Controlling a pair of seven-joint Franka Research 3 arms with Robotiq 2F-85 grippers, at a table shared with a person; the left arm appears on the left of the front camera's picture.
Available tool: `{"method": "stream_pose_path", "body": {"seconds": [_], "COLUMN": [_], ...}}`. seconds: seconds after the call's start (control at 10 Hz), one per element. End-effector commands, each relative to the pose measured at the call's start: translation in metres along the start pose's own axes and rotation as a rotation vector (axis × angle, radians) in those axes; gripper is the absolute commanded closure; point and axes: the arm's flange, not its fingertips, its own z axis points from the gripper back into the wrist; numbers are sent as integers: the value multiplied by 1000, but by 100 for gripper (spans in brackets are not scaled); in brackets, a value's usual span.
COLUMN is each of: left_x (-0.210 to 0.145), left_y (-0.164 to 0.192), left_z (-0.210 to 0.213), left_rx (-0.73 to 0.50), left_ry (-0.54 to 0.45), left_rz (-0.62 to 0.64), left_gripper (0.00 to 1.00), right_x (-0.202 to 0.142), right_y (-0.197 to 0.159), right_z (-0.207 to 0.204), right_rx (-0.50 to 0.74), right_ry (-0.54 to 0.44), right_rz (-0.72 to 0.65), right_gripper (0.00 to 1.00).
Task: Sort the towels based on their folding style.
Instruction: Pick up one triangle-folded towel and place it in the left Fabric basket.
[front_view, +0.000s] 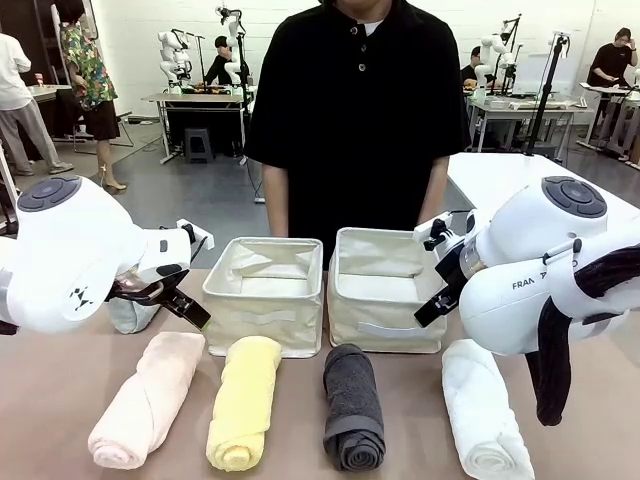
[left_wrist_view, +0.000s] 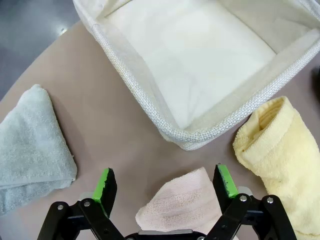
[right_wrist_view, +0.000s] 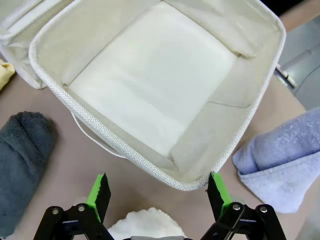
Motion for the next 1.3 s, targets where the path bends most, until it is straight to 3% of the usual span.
{"method": "stream_pose_path", "body": {"seconds": [0.0, 0.1, 0.4, 0.6, 0.8, 0.9, 1.0, 1.2], "left_x": [0, 0, 65, 90, 100, 85, 96, 96], "left_y": [0, 0, 0, -10, -22, -34, -19, -19], "left_z": [0, 0, 139, 214, 255, 257, 266, 266], "left_rx": [0, 0, 88, 126, 169, 215, 123, 123], "left_ry": [0, 0, -65, -91, -108, -150, -131, -131], "left_rz": [0, 0, -30, -59, -79, -101, -95, -95], "left_gripper": [0, 0, 0, 0, 0, 0, 0, 0], "right_x": [0, 13, 64, 80, 85, 74, 74, 74], "right_y": [0, 4, 21, 31, 34, 35, 35, 35], "right_z": [0, 38, 189, 260, 286, 292, 292, 292], "right_rx": [0, -64, -202, -288, -321, -268, -268, -268], "right_ry": [0, -22, -104, -143, -119, -177, -177, -177], "right_rz": [0, 19, 24, 10, 2, 24, 24, 24], "right_gripper": [0, 0, 0, 0, 0, 0, 0, 0]}}
